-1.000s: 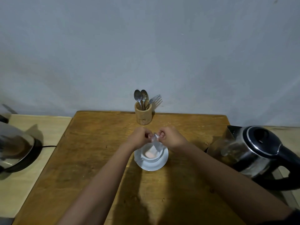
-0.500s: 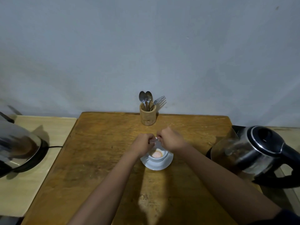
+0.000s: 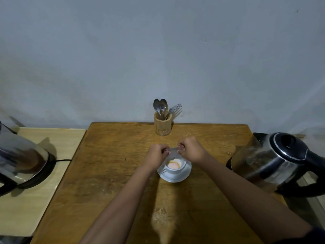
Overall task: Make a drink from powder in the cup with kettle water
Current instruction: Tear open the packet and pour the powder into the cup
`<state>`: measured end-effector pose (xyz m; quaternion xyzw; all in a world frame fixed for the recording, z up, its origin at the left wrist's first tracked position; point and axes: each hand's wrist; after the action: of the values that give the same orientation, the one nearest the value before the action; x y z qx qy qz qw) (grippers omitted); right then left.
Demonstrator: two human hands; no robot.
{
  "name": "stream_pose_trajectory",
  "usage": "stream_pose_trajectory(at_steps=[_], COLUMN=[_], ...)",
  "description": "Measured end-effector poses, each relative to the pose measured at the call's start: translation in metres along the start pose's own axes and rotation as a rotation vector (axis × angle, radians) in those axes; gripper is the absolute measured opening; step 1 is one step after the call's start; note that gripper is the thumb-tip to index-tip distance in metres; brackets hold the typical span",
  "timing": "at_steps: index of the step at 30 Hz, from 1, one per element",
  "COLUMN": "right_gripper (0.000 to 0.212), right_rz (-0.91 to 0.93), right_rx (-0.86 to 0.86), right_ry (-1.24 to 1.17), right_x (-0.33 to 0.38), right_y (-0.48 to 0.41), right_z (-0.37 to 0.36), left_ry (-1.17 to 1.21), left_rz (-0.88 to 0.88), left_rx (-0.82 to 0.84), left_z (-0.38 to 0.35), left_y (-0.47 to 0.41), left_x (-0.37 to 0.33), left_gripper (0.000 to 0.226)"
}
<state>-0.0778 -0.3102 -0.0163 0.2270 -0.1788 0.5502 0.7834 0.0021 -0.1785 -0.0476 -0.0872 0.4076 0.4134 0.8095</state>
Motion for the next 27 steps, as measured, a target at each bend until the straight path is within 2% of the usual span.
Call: stream_pose_trajectory(at_steps=[5, 9, 13, 17, 21, 22, 25, 27], right_gripper=[0.013, 0.029, 0.021, 0.014, 0.006, 0.006, 0.026, 0.024], right_rz=[-0.068, -0.080, -0.105, -0.118, -0.099, -0.089, -0.063, -0.034], right_rx=[0.003, -0.017, -0.043, -0.085, -0.088, -0.077, -0.038, -0.015], right_ry=[-0.025, -0.031, -0.063, -0.211, -0.325, -0.348, -0.368, -0.325], right_x=[0.002, 0.004, 0.011, 0.029, 0.053, 0.061, 0.082, 0.095], right_y=[0.006, 0.010, 0.011, 0.011, 0.005, 0.004, 0.007, 0.011], right_z=[-0.002, -0.002, -0.003, -0.007, -0.021, -0.027, -0.053, -0.073], left_ry=[0.051, 0.144, 0.272, 0.466, 0.516, 0.523, 0.544, 0.555], left_rz=[0.011, 0.038, 0.043, 0.090, 0.119, 0.128, 0.176, 0.229], left_rx=[-0.003, 0.011, 0.013, -0.087, -0.135, -0.146, -0.179, -0.199], left_z=[-0.001, 0.001, 0.008, 0.022, 0.043, 0.047, 0.055, 0.056], left_y=[0.002, 0.005, 0.010, 0.024, 0.040, 0.043, 0.057, 0.069], left_x=[-0.002, 0.001, 0.005, 0.011, 0.029, 0.037, 0.064, 0.085], left_gripper=[0.011, 0.008, 0.003, 0.008, 0.009, 0.011, 0.022, 0.028])
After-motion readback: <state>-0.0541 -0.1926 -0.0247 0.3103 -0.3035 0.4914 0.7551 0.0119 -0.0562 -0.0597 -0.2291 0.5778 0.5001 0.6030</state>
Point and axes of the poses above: each hand's wrist, its own y-axis away from the middle knuckle, its own z-axis out of the back of the hand, x = y × z, and after that the axes turned 4 degrees about z, right-handed
